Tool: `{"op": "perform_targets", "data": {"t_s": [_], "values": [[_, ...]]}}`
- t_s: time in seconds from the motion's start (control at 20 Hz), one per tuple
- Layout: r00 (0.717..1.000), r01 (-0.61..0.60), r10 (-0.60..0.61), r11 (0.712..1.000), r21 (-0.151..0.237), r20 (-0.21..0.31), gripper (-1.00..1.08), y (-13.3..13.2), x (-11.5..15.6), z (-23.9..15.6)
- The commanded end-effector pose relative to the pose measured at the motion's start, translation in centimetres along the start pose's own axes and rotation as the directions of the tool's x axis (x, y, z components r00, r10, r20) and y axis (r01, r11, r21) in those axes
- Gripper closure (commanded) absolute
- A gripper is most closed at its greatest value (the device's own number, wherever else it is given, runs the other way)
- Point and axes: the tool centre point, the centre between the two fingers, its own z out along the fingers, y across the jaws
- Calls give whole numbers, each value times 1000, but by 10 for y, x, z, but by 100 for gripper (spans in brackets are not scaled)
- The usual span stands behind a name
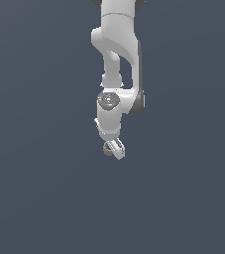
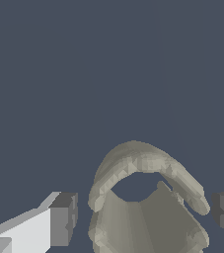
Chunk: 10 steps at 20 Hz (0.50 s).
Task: Pick up the object and move it to a goal position.
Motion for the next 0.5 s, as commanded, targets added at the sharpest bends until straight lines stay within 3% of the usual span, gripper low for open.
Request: {"op": "perform_targets", "data": {"t_s": [0.0,0.2,0.25,0.45], "values": [[1000,-1,1,1000,1,0,-92,0,0,9],[1000,-1,1,1000,1,0,-92,-1,0,14],[1000,-1,1,1000,1,0,108,-1,0,14],[1000,-1,1,1000,1,0,108,-1,0,14]]}}
